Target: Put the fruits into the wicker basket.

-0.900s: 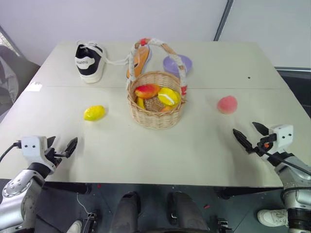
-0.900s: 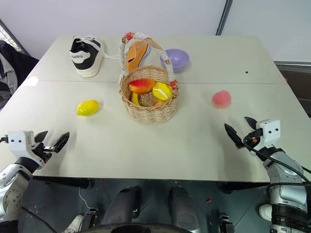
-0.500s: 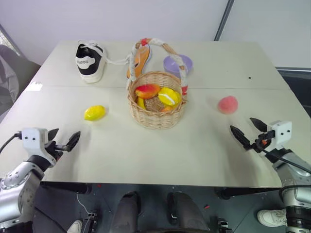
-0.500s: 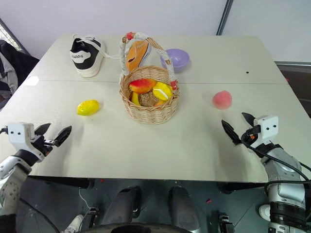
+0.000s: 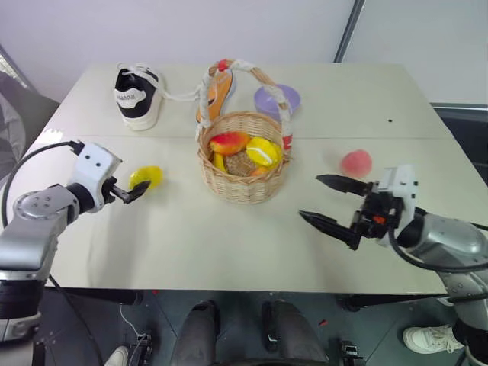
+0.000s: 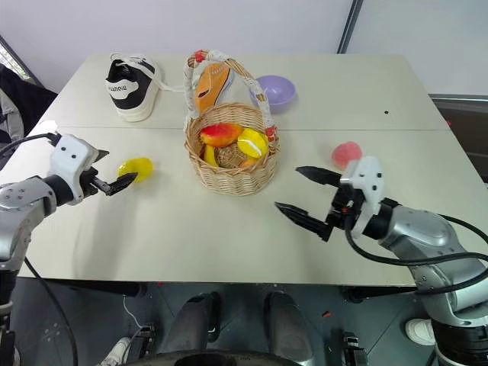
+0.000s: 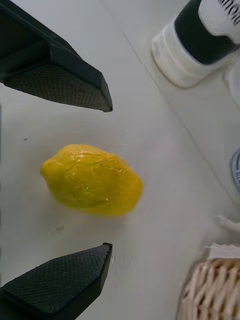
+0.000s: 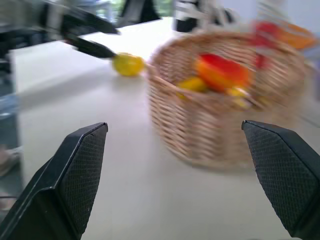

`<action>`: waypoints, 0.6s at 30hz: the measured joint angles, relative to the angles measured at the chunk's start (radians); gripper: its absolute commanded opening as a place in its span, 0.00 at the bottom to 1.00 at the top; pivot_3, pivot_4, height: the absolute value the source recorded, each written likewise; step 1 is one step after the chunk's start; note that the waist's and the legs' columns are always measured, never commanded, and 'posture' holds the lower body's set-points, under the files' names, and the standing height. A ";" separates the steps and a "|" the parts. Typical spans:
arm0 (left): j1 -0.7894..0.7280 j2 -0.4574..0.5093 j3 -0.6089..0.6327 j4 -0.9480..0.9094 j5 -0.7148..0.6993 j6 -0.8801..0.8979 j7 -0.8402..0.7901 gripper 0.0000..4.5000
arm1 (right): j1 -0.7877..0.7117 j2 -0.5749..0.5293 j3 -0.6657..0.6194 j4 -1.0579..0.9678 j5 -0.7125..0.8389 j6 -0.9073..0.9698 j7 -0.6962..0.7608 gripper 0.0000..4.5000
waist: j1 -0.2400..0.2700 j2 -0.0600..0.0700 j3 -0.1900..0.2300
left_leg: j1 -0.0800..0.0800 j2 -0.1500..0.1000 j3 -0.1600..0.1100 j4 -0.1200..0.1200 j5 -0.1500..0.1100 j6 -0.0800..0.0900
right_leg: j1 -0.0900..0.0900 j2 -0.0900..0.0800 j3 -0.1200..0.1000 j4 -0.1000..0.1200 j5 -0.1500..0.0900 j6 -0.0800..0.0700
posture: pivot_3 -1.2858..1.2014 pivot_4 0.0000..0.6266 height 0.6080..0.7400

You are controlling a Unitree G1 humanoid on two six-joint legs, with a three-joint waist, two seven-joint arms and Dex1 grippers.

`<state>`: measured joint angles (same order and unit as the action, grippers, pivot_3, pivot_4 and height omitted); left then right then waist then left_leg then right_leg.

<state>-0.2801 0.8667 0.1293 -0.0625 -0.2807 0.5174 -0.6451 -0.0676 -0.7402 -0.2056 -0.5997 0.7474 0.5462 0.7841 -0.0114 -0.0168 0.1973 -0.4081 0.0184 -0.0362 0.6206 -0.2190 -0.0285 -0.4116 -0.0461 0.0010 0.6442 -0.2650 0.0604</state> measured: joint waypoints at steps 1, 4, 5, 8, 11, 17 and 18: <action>-0.015 0.000 -0.012 0.017 0.009 0.003 -0.005 1.00 | -0.018 0.003 0.017 -0.008 0.001 0.008 -0.005 1.00 | 0.000 -0.001 0.000 | -0.001 0.000 0.000 0.000 0.000 0.000 | -0.001 0.000 0.000 0.000 0.000 0.000 | 0.52 0.24 1.00; -0.095 0.000 -0.071 0.108 0.051 0.003 -0.031 1.00 | -0.059 0.021 0.080 -0.030 0.000 0.016 -0.022 1.00 | 0.002 -0.002 0.001 | -0.001 0.000 0.000 0.000 0.000 0.000 | -0.001 0.000 0.000 0.000 0.000 0.000 | 0.52 0.24 1.00; -0.125 -0.003 -0.086 0.143 0.062 0.001 -0.037 1.00 | -0.060 0.026 0.092 -0.036 0.000 0.016 -0.024 1.00 | 0.003 -0.002 0.001 | -0.001 -0.001 0.000 0.000 0.000 0.000 | -0.001 0.000 0.000 0.000 0.000 0.001 | 0.52 0.24 1.00; -0.188 -0.007 -0.118 0.229 0.097 -0.008 -0.055 1.00 | -0.057 0.029 0.124 -0.037 -0.014 0.014 -0.025 1.00 | 0.002 -0.002 0.001 | -0.002 -0.002 0.001 0.000 0.000 0.000 | -0.001 -0.001 0.000 0.000 0.000 0.002 | 0.52 0.24 1.00; -0.214 -0.029 -0.148 0.272 0.112 -0.025 -0.088 1.00 | -0.058 0.035 0.135 -0.037 -0.023 0.010 -0.023 1.00 | 0.001 -0.002 0.001 | -0.002 -0.002 0.001 0.000 0.000 0.000 | -0.001 -0.001 0.000 0.000 0.000 0.003 | 0.52 0.24 1.00; -0.255 -0.077 -0.183 0.358 0.142 -0.035 -0.113 0.88 | -0.065 0.051 0.154 -0.037 -0.040 -0.006 -0.022 1.00 | -0.001 -0.003 0.001 | -0.001 -0.001 0.001 0.001 0.000 0.000 | -0.001 0.000 0.000 0.003 0.001 0.004 | 0.52 0.24 1.00; -0.266 -0.086 -0.182 0.375 0.143 -0.035 -0.111 0.83 | -0.069 0.056 0.157 -0.037 -0.042 -0.010 -0.023 1.00 | 0.000 -0.003 0.001 | -0.001 -0.001 0.001 0.001 0.000 0.000 | -0.001 0.000 0.000 0.003 0.001 0.004 | 0.52 0.24 1.00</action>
<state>-0.5464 0.7807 -0.0530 0.3129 -0.1378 0.4820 -0.7560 -0.1369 -0.6845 -0.0482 -0.6367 0.7052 0.5364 0.7614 -0.0111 -0.0194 0.1981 -0.4091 0.0171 -0.0355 0.6211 -0.2188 -0.0282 -0.4128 -0.0457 0.0010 0.6469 -0.2642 0.0646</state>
